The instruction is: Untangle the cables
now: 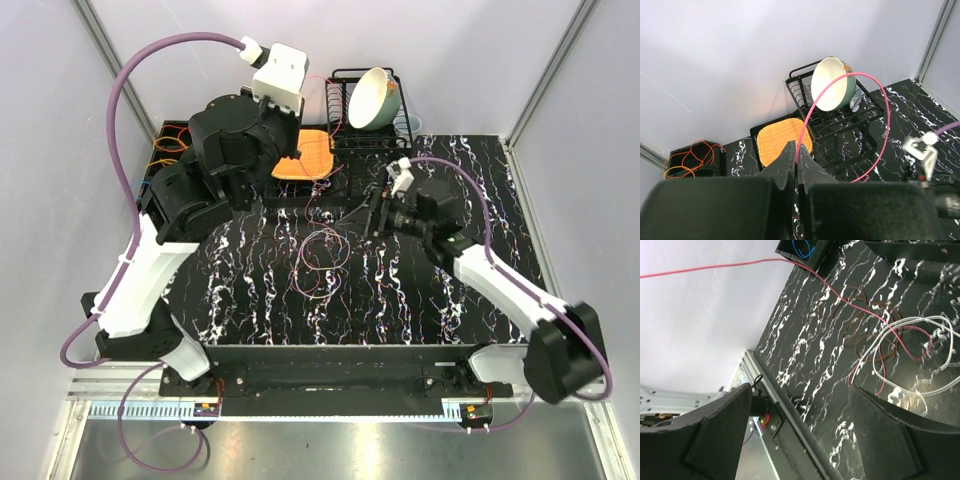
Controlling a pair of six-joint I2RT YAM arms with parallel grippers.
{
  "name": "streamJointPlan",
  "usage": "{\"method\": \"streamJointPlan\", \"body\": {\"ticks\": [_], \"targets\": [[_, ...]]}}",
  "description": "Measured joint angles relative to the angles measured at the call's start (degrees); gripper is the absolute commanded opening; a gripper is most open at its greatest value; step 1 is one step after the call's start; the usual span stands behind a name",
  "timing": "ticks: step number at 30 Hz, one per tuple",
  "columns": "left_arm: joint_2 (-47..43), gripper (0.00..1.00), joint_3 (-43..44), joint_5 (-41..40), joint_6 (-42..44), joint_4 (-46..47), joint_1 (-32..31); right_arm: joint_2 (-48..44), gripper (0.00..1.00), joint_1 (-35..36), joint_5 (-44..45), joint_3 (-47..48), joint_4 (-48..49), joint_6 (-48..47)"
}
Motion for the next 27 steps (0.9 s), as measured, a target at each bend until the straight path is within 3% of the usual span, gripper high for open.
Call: {"method": "streamJointPlan", "body": {"ticks": [12, 20, 27], "targets": [[-1.0, 0.00, -3.1, 0.7, -0.7, 1.9, 0.3, 16.7, 0.74, 8.0, 9.5, 0.0, 18.9, -1.2], [-1.5, 0.00, -5.4, 0.5, -1.2, 2.4, 2.0, 23.5, 0.72, 9.4, 14.5, 2.7, 22.2, -2.1], [-2.5, 0.00, -12.9, 1.9, -3.9, 1.2, 14.1, 18.2, 0.73, 9.6, 18.0, 0.3, 17.8, -3.8]]}}
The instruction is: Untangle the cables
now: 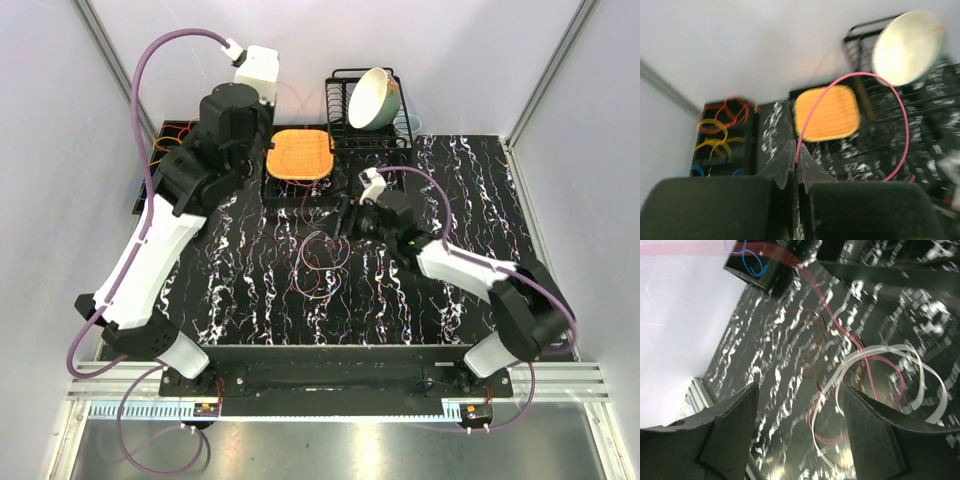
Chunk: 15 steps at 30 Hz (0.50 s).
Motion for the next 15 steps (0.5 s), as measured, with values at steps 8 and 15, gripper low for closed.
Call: {"method": "streamJointPlan", "body": {"ticks": [8, 15], "targets": [[0.2, 0.00, -9.9, 0.2, -3.7, -2.4, 14.1, -16.5, 0.75, 0.1, 6.6, -9.7, -8.5, -1.1], [3.2, 0.00, -12.4, -5.3, -4.0, -2.8, 26.9, -18.1, 0.74, 0.1, 7.4, -16.2, -8.7, -0.3]]}}
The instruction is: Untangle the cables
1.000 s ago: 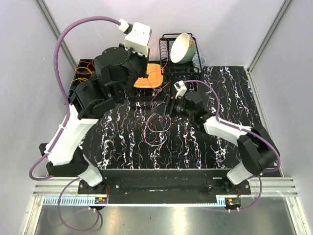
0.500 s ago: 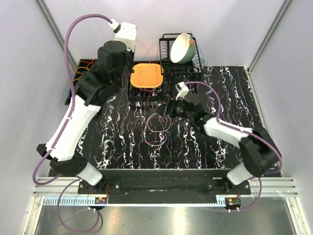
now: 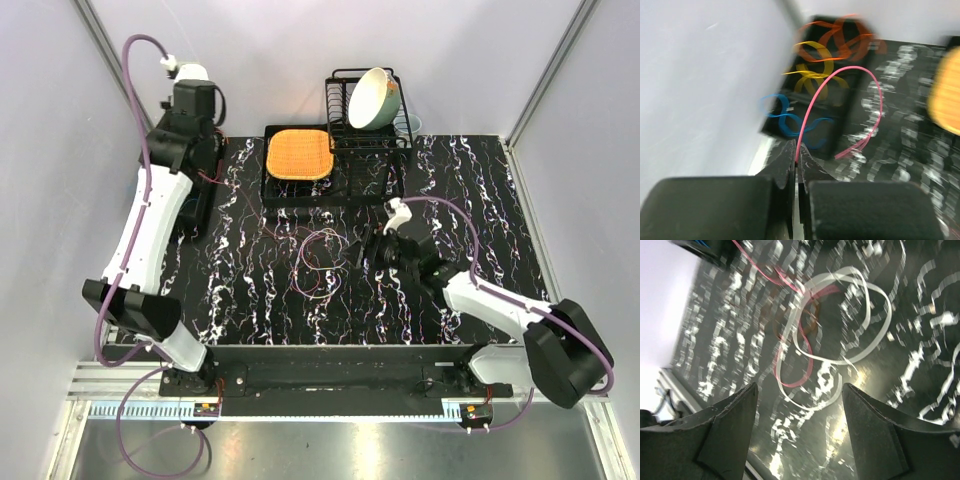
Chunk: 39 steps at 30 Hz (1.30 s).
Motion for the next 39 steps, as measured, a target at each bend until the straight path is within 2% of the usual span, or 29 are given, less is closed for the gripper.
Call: {"method": "streamJointPlan", "body": {"ticks": [6, 11, 16, 22, 28, 29, 31, 32, 33, 36, 37, 39], "targets": [[3.1, 0.00, 0.2, -2.9, -1.5, 0.5, 11.3, 3.9, 0.75, 0.0, -0.8, -3.2, 1.5, 0.7], [7.1, 0.00, 0.1, -3.2, -3.9, 1.9, 17.6, 5.3, 0.75, 0.0, -2.8, -3.3, 4.2, 0.5], [11.8, 0.00, -1.7, -2.5, -6.2, 5.2, 20.0, 7.9, 0.75, 0.0, -5.0, -3.3, 5.8, 0.1], [11.9, 0.00, -12.8, 0.5, -9.1, 11.1, 21.2, 8.2, 0.75, 0.0, -5.6, -3.3, 6.4, 0.0], [13.6, 0.01, -16.3, 5.9, -13.4, 13.2, 23.4, 8.2, 0.75, 0.0, -5.6, -3.3, 7.5, 0.0], [14.1, 0.04, -16.3, 6.8, -14.1, 13.6, 24.0, 8.2, 0.75, 0.0, -5.7, -3.3, 7.5, 0.0], [15.1, 0.27, -16.3, 8.2, -15.3, 13.7, 24.8, 8.2, 0.75, 0.0, -5.7, -3.3, 7.6, 0.0], [15.6, 0.42, -16.3, 8.7, -15.6, 13.7, 25.2, 8.2, 0.75, 0.0, -5.7, -3.3, 7.7, 0.0], [16.0, 0.70, -16.3, 9.2, -16.0, 13.7, 25.5, 8.2, 0.75, 0.0, -5.7, -3.4, 7.7, 0.0], [17.1, 0.88, -16.2, 10.6, -16.7, 13.7, 25.8, 8.2, 0.76, 0.0, -5.7, -3.4, 7.7, 0.0], [17.5, 0.97, -15.9, 11.4, -17.0, 13.4, 26.1, 8.2, 0.75, 0.0, -5.7, -3.4, 7.7, 0.0], [17.8, 0.99, -15.0, 13.1, -17.2, 13.1, 26.2, 8.2, 0.76, 0.0, -5.7, -3.4, 7.7, 0.0]]}}
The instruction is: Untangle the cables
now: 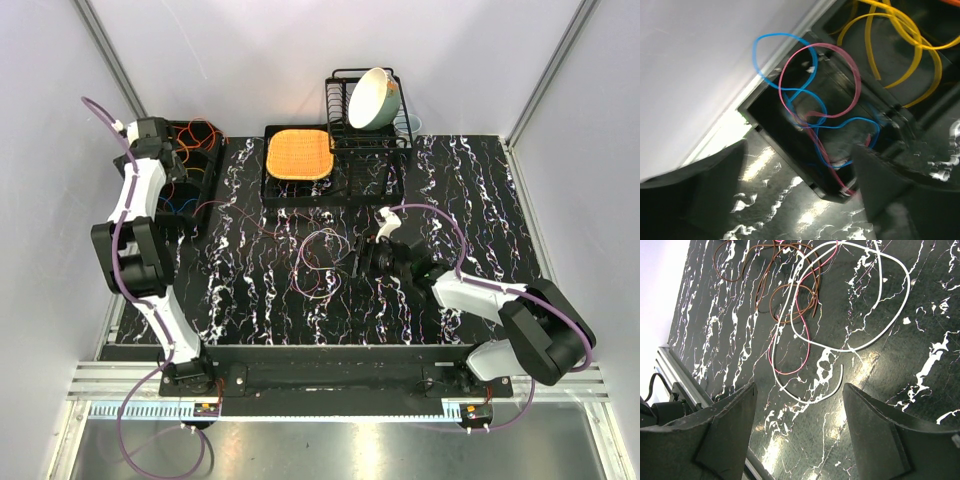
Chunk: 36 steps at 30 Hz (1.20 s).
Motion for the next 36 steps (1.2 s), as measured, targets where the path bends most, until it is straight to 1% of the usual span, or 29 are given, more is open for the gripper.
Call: {"method": "streamJointPlan", "body": {"ticks": [6, 8, 10, 12, 14, 15, 17, 20, 23, 29, 32, 36], "targets": [[-2.0, 0.99, 1.1, 4.4, -0.3, -0.2, -0.7, 0.0, 0.75, 0.0, 0.0, 0.0, 0.0, -0.1], [-3.7, 0.98, 1.1, 4.6, 0.3, -1.0, -2.3, 0.0, 0.75, 0.0, 0.0, 0.0, 0.0, -0.1], [-5.9, 0.96, 0.8, 4.2, 1.2, -1.1, -5.6, 0.0, 0.76, 0.0, 0.0, 0.0, 0.0, -0.1], [-8.8, 0.92, -0.9, 3.9, 1.7, -0.7, -10.1, 0.0, 0.75, 0.0, 0.0, 0.0, 0.0, -0.1], [-11.2, 0.86, -3.5, 4.1, 1.7, -0.8, -14.6, 0.0, 0.75, 0.0, 0.0, 0.0, 0.1, -0.1], [-12.5, 0.84, -5.5, 4.9, 1.4, -0.5, -17.5, 0.0, 0.75, 0.0, 0.0, 0.0, 0.1, -0.1], [-13.8, 0.83, -9.5, 7.5, 0.9, -0.2, -21.2, 0.0, 0.76, 0.0, 0.0, -0.1, 0.1, -0.1], [-13.8, 0.83, -13.5, 9.9, 0.9, 1.2, -25.1, 0.0, 0.76, 0.0, 0.0, -0.1, 0.2, -0.1], [-13.7, 0.83, -18.0, 14.4, 2.7, 3.3, -28.4, 0.0, 0.76, 0.0, 0.0, -0.1, 0.2, -0.1], [-11.3, 0.79, -19.4, 21.7, 5.9, 7.9, -33.3, 0.0, 0.75, 0.0, -0.4, -0.1, 0.2, -0.1], [-9.7, 0.77, -19.8, 22.7, 6.4, 10.1, -34.2, 0.0, 0.76, 0.0, -0.9, -0.1, 0.2, -0.1], [-7.7, 0.72, -20.6, 21.9, 6.1, 12.5, -35.6, 0.0, 0.76, 0.0, -1.0, -0.1, 0.2, -0.1]]}}
